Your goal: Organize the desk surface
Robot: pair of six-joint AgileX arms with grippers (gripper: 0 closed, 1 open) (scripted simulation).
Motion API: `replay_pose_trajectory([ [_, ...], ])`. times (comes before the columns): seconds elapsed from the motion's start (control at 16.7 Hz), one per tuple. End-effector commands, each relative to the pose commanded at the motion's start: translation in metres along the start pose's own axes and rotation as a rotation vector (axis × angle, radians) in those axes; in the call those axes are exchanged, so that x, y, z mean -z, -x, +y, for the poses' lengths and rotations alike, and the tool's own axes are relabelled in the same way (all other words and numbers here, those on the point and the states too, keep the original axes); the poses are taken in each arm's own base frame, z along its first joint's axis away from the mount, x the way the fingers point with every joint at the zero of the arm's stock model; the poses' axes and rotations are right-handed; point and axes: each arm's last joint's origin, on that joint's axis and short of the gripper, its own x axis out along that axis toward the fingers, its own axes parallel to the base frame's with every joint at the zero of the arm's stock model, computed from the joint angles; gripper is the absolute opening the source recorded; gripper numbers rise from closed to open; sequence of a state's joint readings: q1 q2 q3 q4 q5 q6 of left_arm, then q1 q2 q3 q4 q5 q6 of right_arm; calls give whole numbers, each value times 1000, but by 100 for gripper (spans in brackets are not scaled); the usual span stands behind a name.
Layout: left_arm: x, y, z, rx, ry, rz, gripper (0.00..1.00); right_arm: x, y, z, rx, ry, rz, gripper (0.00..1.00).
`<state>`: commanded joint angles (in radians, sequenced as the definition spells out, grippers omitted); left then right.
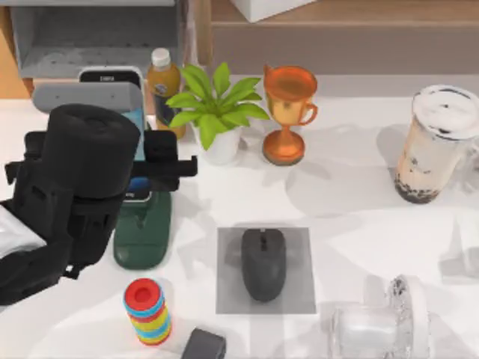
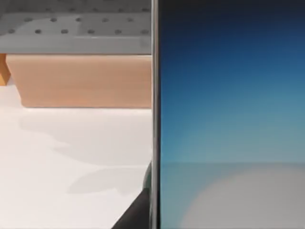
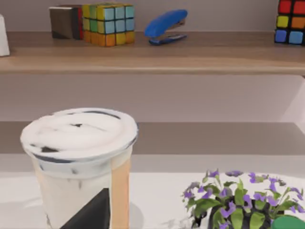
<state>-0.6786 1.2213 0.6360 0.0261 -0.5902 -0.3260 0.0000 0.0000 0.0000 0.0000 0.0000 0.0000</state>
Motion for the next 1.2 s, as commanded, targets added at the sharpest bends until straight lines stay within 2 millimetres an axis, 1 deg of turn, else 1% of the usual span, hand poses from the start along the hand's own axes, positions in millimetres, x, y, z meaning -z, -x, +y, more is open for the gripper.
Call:
replay_pose_trajectory([
  [0.54,0,0,0,0,0,0,98,0,0,0,0,0,0,100],
  [0.6,0,0,0,0,0,0,100,0,0,0,0,0,0,100],
  [1.02,0,0,0,0,0,0,100,0,0,0,0,0,0,100],
  [1.2,0,3,-1,9,3,-8,100,0,0,0,0,0,0,100],
])
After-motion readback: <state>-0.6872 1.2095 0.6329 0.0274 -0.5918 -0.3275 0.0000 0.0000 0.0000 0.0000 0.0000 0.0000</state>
